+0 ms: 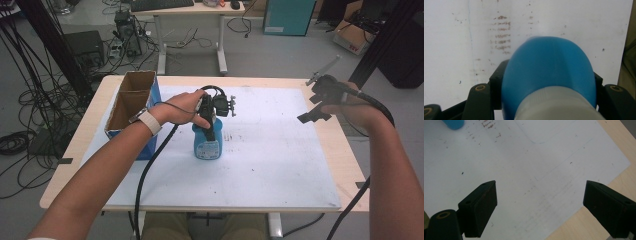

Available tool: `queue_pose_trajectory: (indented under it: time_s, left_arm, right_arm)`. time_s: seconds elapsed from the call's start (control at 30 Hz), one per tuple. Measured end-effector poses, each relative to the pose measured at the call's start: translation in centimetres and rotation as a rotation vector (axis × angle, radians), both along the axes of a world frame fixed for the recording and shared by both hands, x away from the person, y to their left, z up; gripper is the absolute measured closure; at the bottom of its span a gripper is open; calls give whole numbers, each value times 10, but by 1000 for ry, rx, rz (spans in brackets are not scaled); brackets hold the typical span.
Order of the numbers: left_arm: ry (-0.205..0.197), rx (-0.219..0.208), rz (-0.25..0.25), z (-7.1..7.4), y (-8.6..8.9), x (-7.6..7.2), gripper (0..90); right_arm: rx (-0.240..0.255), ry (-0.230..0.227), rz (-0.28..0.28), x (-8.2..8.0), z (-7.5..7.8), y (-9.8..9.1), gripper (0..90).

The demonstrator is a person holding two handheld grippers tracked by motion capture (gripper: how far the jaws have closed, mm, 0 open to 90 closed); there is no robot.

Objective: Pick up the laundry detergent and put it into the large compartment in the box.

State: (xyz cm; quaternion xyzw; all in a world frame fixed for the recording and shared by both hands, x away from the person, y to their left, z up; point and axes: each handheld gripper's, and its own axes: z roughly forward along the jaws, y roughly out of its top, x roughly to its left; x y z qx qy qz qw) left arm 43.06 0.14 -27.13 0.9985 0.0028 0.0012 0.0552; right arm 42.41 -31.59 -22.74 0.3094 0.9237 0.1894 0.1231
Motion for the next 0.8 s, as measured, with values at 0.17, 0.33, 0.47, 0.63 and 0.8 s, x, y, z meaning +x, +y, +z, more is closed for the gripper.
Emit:
queue_pose_trajectory:
  time_s: [0.17, 0.33, 0.47, 0.63, 0.8]
  left_arm:
    - [0, 0, 0, 0, 0, 0, 395]
    - [2, 1, 0, 0, 0, 0, 395]
    - [4, 0, -2, 0, 0, 1, 395]
    - [3, 4, -2, 0, 0, 1, 395]
    - [3, 4, 0, 0, 0, 0, 395]
  right_arm:
    - [1, -1, 4, 0, 0, 2, 118]
    - [2, -1, 5, 1, 0, 2, 118]
    - [-2, -2, 5, 1, 1, 2, 118]
    - [3, -5, 6, 0, 1, 3, 118]
    - [1, -2, 6, 0, 1, 3, 118]
